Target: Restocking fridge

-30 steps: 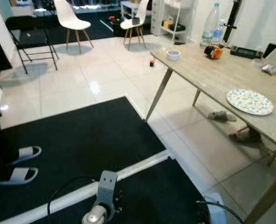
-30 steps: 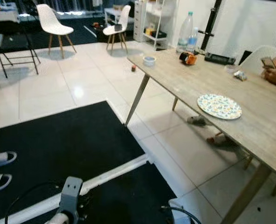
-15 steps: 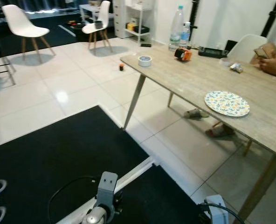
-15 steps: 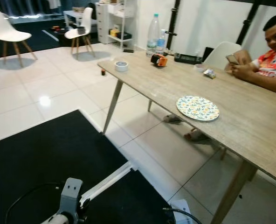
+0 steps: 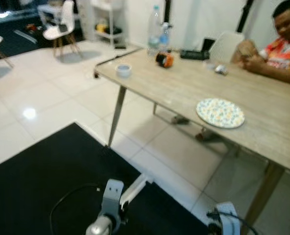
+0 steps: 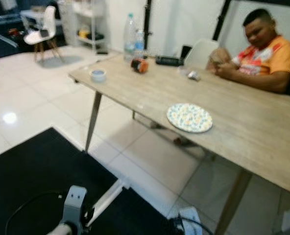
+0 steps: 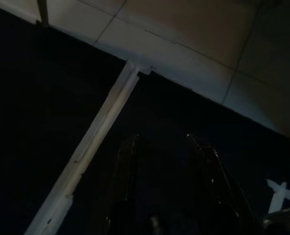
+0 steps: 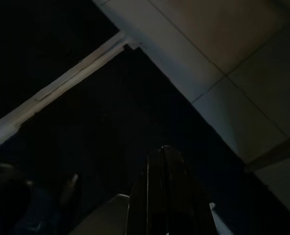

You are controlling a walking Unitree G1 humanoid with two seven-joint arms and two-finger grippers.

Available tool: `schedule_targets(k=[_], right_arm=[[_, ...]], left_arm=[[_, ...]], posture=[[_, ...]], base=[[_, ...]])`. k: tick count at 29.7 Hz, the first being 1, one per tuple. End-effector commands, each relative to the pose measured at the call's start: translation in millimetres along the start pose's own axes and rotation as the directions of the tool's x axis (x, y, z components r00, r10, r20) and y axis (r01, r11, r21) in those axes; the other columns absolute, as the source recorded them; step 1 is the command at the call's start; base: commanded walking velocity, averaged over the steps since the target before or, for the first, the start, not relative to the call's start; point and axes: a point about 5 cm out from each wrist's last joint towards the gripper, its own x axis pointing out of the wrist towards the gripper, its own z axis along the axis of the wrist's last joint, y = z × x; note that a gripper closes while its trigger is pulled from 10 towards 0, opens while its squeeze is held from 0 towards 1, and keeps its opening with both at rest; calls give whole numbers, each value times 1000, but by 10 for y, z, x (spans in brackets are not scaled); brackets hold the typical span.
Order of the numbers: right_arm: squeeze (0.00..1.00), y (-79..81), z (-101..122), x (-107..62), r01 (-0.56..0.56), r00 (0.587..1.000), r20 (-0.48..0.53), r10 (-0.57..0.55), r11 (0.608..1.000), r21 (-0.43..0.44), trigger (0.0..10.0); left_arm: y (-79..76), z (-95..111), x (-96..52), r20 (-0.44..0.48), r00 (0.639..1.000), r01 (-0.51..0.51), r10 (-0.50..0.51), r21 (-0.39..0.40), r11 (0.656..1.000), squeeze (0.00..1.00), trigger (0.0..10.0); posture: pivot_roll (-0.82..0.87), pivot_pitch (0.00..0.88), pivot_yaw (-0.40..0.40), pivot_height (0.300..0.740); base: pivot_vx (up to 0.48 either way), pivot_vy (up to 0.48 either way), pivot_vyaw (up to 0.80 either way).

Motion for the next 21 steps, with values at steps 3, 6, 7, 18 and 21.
schedule_targets(k=[3,6,7,18,21], right_arm=[[0,-38,-32,-18,17,1000,-7,-17,1000,19,10000],[0,-31,-36,-18,19,1000,-6,-19,999,28,10000],[0,-30,-38,-18,20,1000,-6,-20,999,31,10000],[0,-17,-106,-34,44,999,-14,-43,995,86,10000],[0,-23,-127,-42,49,999,-19,-48,994,95,10000]], left_arm=[[-26,-2,9,-8,1000,11,-11,-1,1000,0,10000],[-25,2,11,-8,1000,12,-12,1,1000,0,10000],[-25,3,11,-9,1000,13,-13,1,1000,0,10000],[-11,16,14,-9,1000,20,-20,14,1000,0,10000],[-12,19,16,-10,1000,22,-21,15,1000,0,10000]], posture=[[-72,58,4,734],[-72,58,4,734],[-72,58,4,734],[-64,64,15,734],[-64,64,17,734]], base=[[301,0,-737],[303,0,-763],[304,0,-763],[297,0,-765],[292,0,-765]])
